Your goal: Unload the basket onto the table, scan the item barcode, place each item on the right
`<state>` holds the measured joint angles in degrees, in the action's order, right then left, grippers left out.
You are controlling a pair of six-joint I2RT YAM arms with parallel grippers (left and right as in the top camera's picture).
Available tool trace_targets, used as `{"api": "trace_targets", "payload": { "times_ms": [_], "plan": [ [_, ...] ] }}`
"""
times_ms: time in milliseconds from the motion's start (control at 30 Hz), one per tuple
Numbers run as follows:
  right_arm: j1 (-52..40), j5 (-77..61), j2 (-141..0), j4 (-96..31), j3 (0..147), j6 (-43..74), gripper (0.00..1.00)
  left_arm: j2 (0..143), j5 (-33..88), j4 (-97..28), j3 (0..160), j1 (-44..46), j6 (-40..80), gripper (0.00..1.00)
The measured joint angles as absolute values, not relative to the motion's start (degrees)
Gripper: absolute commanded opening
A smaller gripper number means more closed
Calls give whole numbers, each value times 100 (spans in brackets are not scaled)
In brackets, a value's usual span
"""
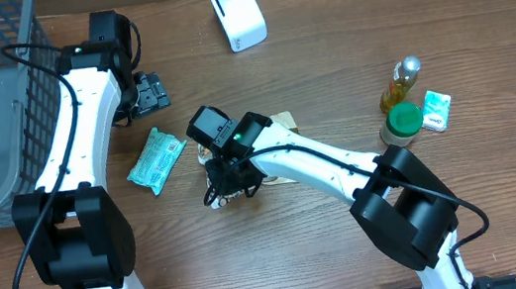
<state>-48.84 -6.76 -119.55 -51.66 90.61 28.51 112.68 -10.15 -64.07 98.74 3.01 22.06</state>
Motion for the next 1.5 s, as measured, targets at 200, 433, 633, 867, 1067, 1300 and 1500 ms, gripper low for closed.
{"api": "trace_targets", "payload": {
  "times_ms": [200, 433, 633, 867, 1067, 1300, 1500],
  "plan": [
    [-4884, -548, -11955, -5118, 9061, 2851, 23, 11268, -1015, -6407, 9874, 301, 2206, 100],
    [-4884, -263, -11955, -5107, 9061, 2851, 24, 11268, -1015, -6410, 9874, 301, 2206, 100],
    [-4884, -99, -11955, -5105, 9061, 2851, 24, 11268, -1015, -6407, 9874, 301, 2206, 100],
    [-4884, 54, -11955, -5103, 9061, 2851, 24, 11268, -1015, -6407, 9874, 301, 2206, 100],
    [-4884, 167, -11955, -5105, 9061, 2853, 24, 11268, -1015, -6410, 9874, 301, 2206, 100],
    [-4884, 196, -11955, -5103, 9061, 2849, 24, 11268, -1015, -6410, 9874, 301, 2206, 100],
    [-4884, 198, -11955, -5103, 9061, 2849, 24, 11268, -1015, -6407, 9874, 301, 2206, 100]
  ]
}}
